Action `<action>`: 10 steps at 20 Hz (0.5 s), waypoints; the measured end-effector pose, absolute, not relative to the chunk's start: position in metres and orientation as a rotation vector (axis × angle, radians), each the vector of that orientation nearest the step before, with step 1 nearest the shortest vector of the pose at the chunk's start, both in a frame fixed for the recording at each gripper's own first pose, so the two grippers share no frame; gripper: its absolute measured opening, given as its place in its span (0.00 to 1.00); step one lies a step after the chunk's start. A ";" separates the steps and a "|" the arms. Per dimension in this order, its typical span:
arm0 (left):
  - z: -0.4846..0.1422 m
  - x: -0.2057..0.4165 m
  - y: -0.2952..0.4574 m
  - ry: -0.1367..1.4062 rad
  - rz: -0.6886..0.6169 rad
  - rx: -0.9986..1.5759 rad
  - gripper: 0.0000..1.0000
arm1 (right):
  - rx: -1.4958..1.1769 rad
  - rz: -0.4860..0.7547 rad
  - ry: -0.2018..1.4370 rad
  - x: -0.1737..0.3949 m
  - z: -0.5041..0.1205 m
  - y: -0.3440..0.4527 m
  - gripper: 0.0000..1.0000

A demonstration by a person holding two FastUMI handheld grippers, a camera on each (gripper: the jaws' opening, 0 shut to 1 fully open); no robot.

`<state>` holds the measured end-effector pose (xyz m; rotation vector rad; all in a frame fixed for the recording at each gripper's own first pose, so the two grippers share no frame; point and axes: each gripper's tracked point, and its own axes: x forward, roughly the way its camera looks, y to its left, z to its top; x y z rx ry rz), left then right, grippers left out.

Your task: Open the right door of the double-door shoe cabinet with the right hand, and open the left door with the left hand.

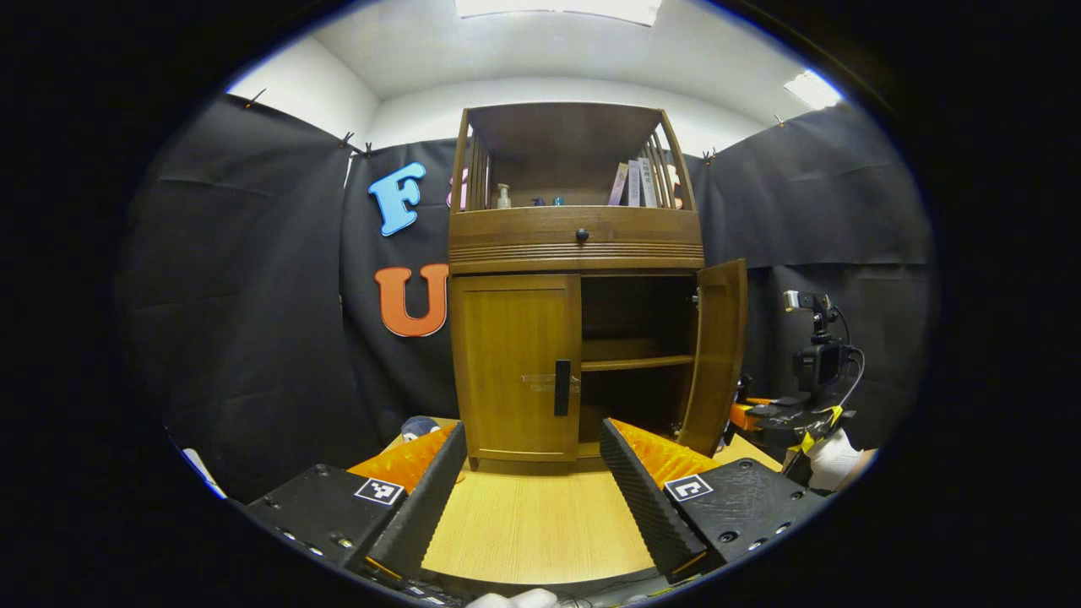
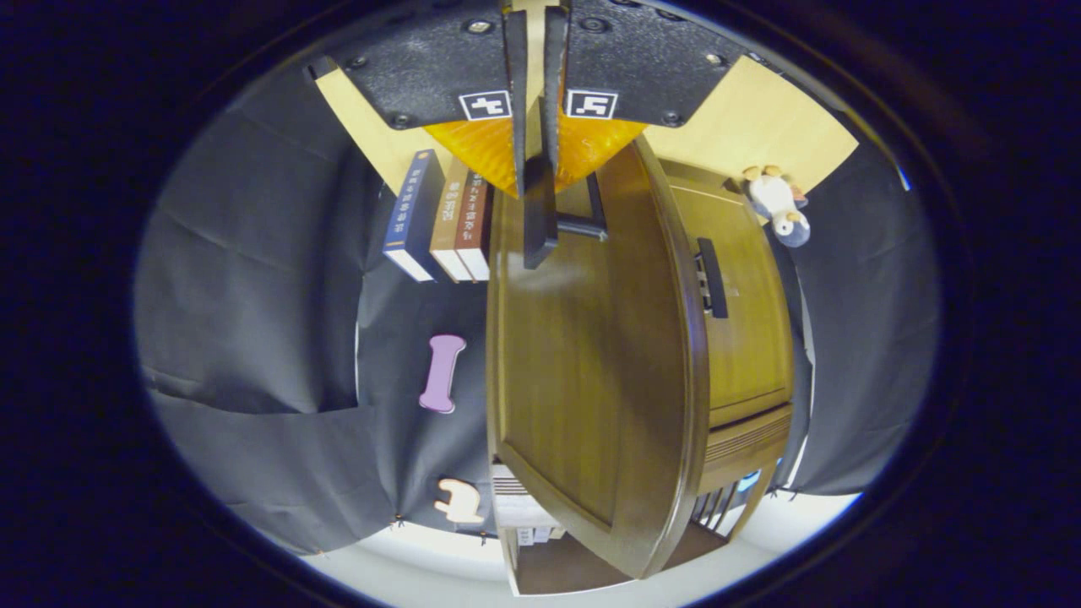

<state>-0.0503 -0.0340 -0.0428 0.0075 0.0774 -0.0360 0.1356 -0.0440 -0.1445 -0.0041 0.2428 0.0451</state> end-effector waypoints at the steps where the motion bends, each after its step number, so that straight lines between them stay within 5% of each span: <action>1: -0.043 -0.050 -0.037 0.077 -0.042 0.011 0.96 | -0.011 0.030 0.239 0.136 -0.144 -0.054 0.10; 10: -0.036 -0.030 -0.071 0.074 -0.013 0.002 0.96 | 0.012 0.086 0.239 0.142 -0.139 -0.106 0.03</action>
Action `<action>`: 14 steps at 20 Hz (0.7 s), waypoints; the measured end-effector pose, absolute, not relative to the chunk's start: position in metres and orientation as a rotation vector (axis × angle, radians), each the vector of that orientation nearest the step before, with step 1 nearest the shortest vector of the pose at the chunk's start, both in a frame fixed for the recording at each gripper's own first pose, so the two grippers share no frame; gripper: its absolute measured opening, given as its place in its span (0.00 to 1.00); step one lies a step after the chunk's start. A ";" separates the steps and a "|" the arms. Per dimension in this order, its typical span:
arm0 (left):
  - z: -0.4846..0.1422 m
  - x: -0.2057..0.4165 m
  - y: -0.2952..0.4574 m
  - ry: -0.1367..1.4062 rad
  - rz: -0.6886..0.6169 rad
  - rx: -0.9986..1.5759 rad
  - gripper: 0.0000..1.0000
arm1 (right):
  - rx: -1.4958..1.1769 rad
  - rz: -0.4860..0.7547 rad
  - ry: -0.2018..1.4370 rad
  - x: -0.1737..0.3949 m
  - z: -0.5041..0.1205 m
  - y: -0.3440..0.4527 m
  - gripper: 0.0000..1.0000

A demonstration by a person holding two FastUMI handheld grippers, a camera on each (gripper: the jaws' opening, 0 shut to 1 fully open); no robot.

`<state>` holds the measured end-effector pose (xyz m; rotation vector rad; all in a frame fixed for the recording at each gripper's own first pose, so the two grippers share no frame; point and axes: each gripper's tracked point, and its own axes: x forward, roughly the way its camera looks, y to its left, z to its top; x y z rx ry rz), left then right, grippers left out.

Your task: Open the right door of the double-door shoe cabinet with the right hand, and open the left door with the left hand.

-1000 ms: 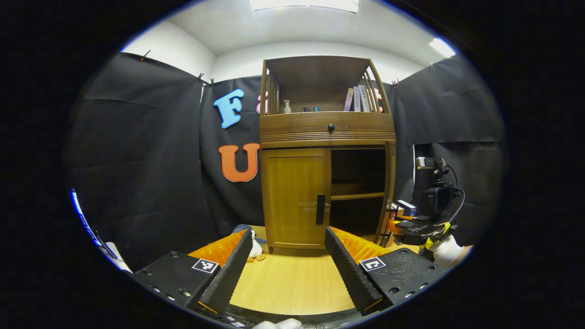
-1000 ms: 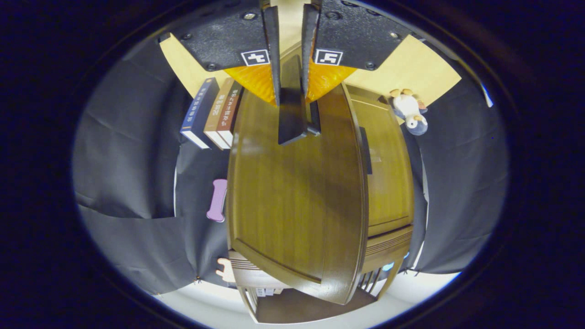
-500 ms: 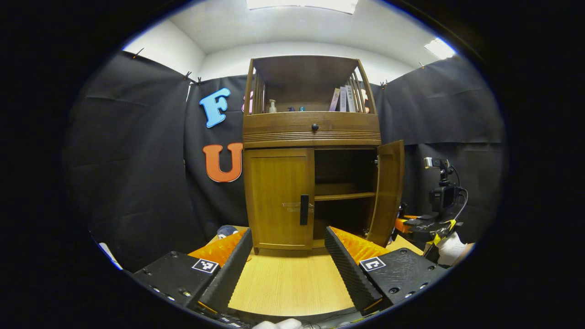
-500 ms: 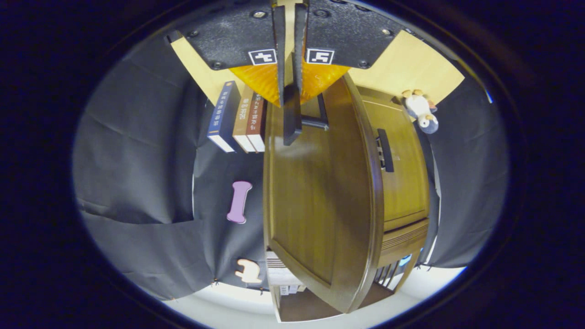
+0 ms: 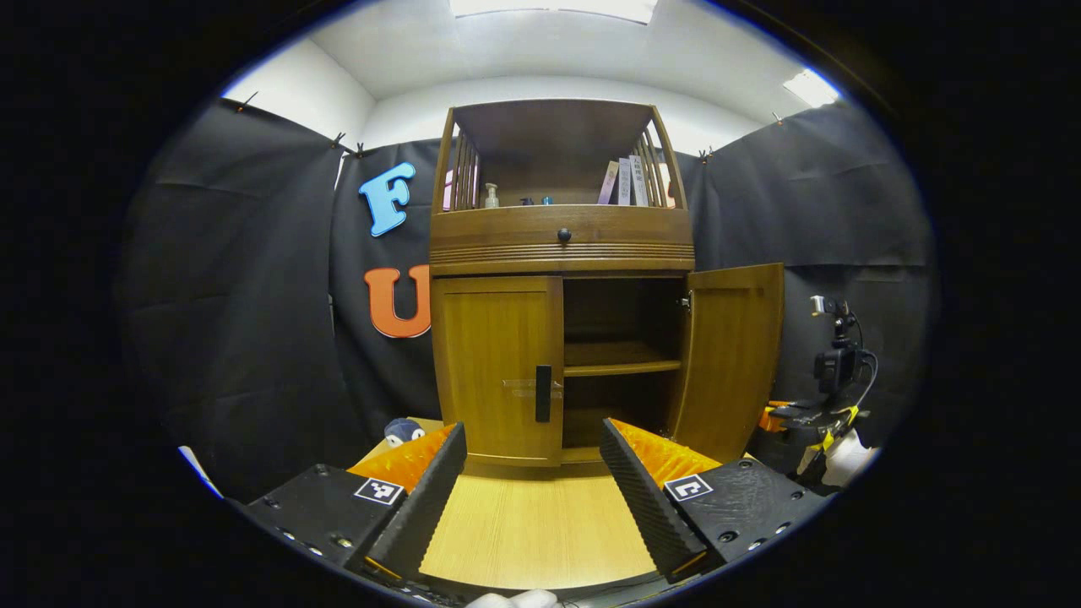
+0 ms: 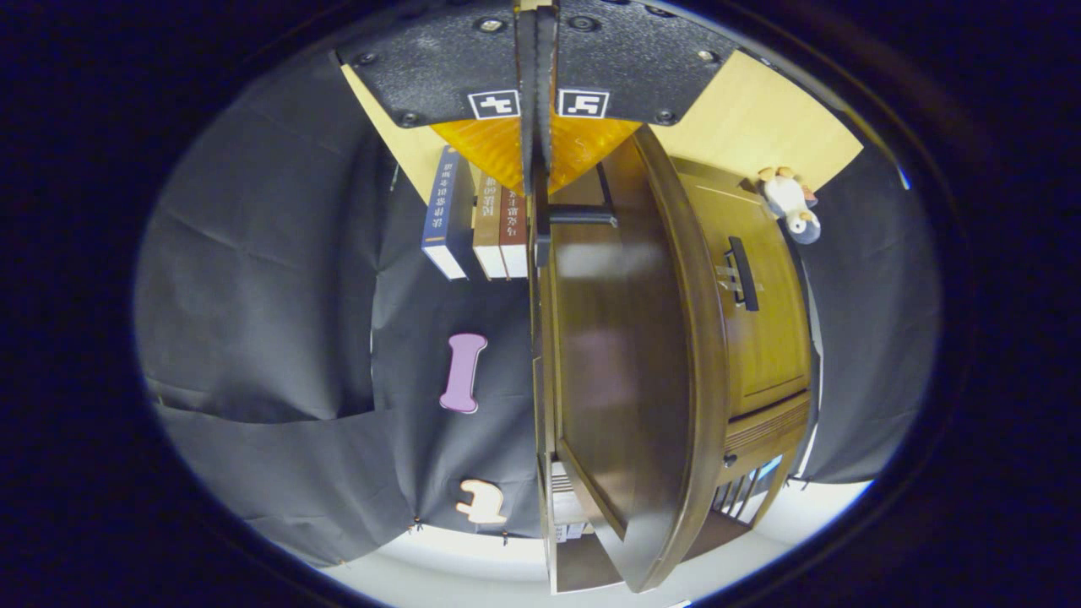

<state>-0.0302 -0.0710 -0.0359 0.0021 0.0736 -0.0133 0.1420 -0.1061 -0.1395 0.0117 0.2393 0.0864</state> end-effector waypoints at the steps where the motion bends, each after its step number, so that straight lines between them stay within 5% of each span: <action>1: -0.034 -0.030 -0.077 0.071 -0.001 0.006 0.96 | 0.008 0.100 0.240 0.144 -0.139 -0.111 0.03; 14: -0.046 -0.049 -0.127 0.120 0.166 0.027 0.96 | -0.022 0.273 0.264 0.149 -0.137 -0.141 0.04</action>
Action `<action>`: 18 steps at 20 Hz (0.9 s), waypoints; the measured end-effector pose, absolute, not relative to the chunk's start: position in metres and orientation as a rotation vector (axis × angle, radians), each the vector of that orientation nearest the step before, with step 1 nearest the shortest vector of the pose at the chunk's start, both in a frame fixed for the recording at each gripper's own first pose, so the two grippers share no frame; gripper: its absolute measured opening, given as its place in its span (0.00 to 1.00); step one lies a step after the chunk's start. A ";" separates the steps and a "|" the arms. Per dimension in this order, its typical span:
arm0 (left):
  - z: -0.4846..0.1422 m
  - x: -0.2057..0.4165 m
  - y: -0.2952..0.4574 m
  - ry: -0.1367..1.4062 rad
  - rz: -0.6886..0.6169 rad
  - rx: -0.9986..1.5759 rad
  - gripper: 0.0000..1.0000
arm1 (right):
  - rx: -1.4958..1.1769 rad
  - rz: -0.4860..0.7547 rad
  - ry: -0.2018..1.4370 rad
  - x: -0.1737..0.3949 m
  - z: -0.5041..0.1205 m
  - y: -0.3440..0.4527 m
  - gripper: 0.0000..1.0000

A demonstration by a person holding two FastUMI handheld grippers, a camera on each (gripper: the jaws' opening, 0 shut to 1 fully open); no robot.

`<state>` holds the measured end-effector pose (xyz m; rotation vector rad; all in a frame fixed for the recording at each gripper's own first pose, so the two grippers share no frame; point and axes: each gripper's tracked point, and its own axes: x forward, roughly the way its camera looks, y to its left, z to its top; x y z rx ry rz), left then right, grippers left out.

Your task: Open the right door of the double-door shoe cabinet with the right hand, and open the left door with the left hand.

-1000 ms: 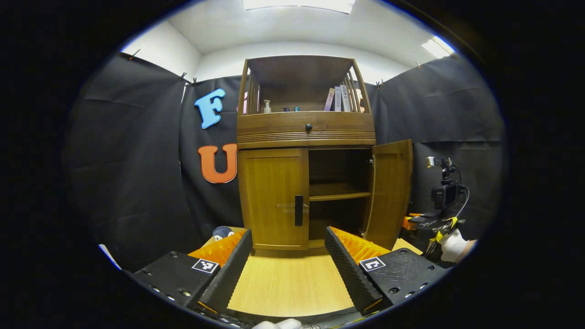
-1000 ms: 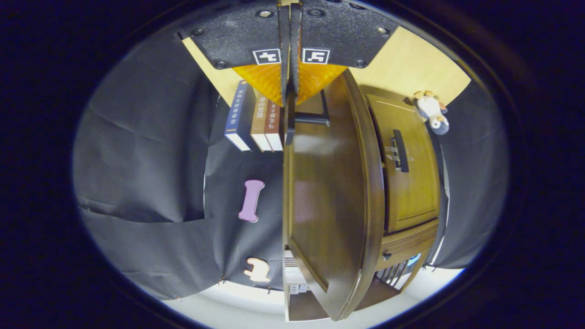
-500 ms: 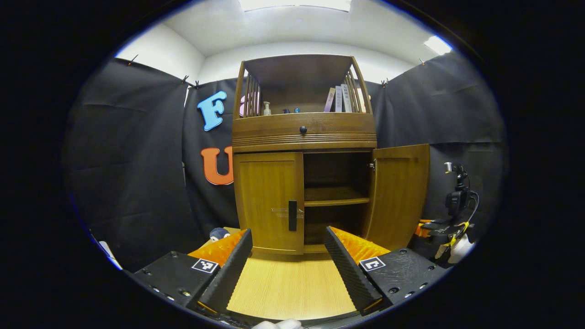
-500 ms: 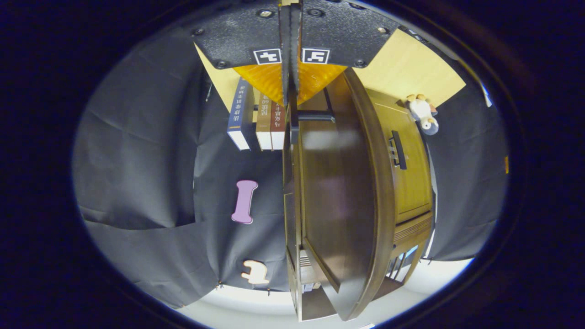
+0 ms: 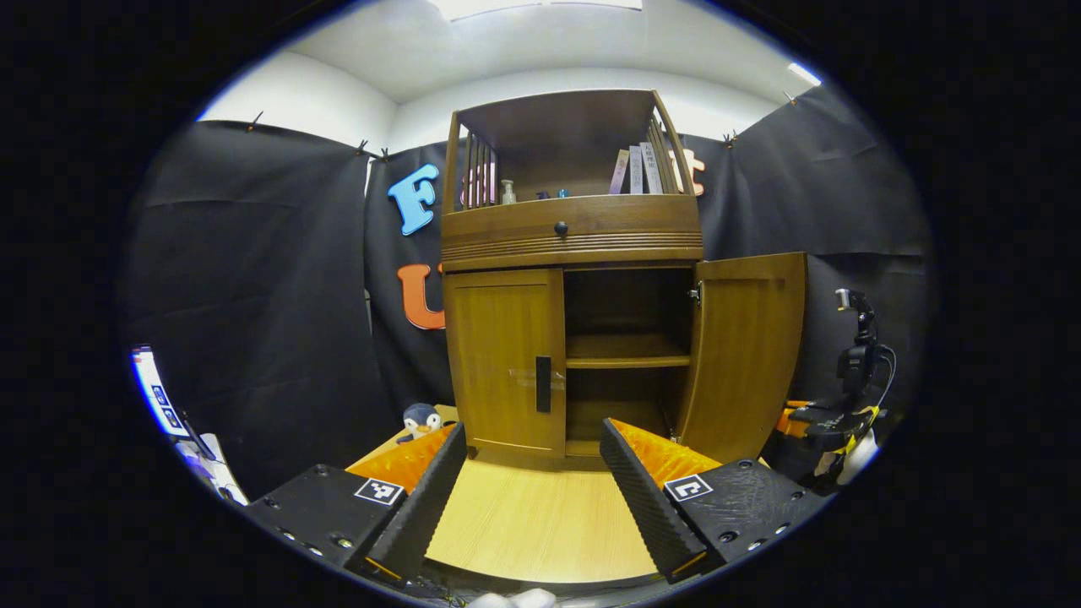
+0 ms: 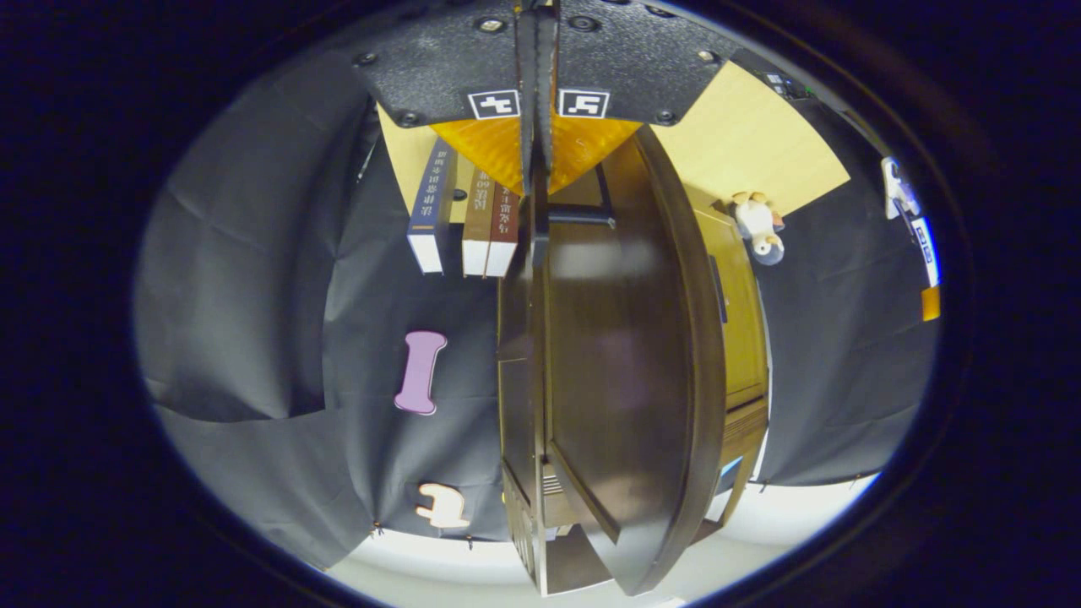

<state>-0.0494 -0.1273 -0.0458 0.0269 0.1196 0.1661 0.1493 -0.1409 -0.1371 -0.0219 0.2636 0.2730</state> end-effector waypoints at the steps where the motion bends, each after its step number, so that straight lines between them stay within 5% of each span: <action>1: -0.047 -0.051 -0.125 0.121 0.174 0.034 0.96 | -0.018 0.268 0.268 0.149 -0.137 -0.141 0.04; 4: -0.045 -0.049 -0.119 0.112 0.180 0.048 0.96 | 0.019 0.247 0.245 0.144 -0.128 -0.148 0.04; 6: -0.049 -0.045 -0.111 0.109 0.175 0.046 0.96 | 0.012 0.222 0.242 0.133 -0.121 -0.159 0.36; 10: -0.054 -0.028 -0.095 0.100 0.124 0.037 0.96 | -0.014 0.125 0.168 0.100 -0.082 -0.176 0.75; 18: -0.059 0.016 -0.041 0.066 0.016 0.071 0.96 | -0.009 -0.039 0.062 0.035 -0.023 -0.128 0.99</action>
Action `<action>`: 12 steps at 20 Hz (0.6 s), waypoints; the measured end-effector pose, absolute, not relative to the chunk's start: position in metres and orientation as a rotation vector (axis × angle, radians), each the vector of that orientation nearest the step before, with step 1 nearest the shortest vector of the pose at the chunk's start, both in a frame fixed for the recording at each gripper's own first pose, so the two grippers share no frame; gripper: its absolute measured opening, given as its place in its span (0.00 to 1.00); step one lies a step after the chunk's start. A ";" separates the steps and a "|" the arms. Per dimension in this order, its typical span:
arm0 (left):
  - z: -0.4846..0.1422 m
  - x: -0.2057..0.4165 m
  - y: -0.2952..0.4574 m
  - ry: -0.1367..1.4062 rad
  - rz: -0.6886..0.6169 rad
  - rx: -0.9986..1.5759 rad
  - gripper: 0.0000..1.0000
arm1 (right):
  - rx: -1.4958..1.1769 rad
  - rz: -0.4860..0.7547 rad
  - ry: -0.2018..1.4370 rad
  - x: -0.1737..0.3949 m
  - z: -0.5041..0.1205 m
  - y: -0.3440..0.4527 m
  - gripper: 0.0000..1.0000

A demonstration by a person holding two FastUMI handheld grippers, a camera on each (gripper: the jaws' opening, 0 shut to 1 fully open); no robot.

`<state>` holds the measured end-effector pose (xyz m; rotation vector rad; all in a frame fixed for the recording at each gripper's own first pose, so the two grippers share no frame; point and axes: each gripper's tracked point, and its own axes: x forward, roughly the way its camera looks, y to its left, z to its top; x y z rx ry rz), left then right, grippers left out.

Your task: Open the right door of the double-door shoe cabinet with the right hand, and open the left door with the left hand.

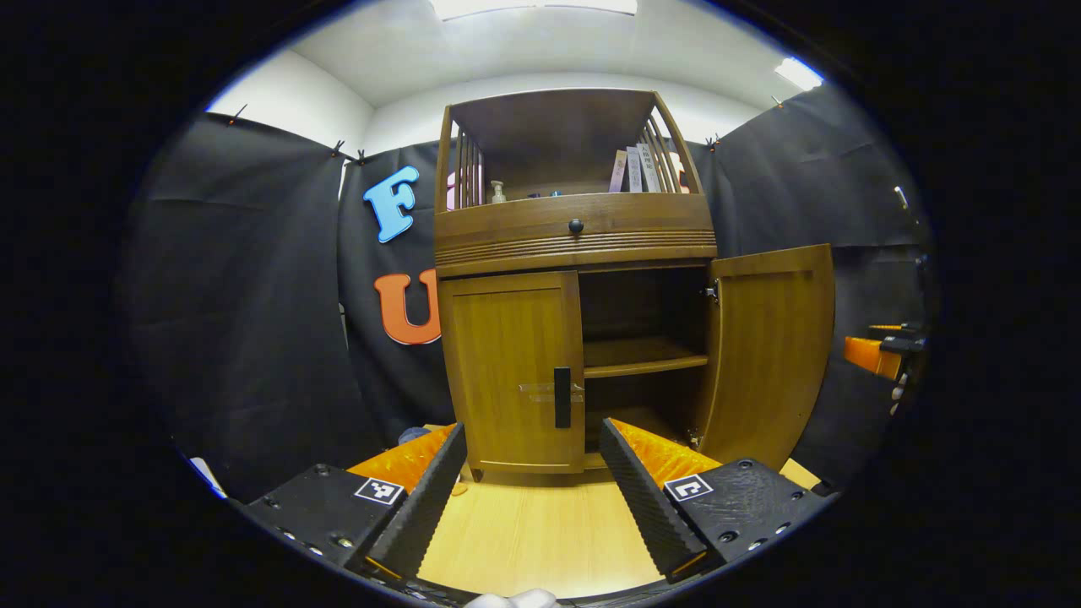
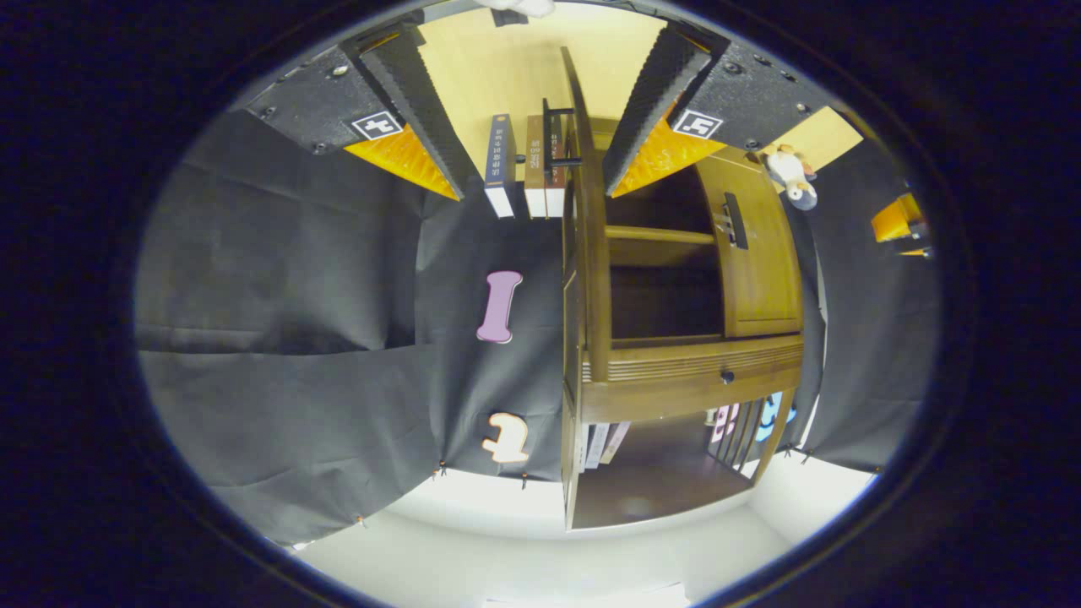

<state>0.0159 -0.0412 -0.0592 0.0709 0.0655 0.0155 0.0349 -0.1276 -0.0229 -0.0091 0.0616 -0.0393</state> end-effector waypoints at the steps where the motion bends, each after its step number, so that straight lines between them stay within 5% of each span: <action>1: -0.063 0.022 -0.036 0.064 0.003 0.070 0.96 | -0.003 -0.052 0.054 0.028 -0.021 -0.116 0.99; 12: -0.108 0.145 -0.043 0.047 -0.151 0.011 0.96 | 0.008 -0.056 0.128 -0.013 -0.037 0.000 1.00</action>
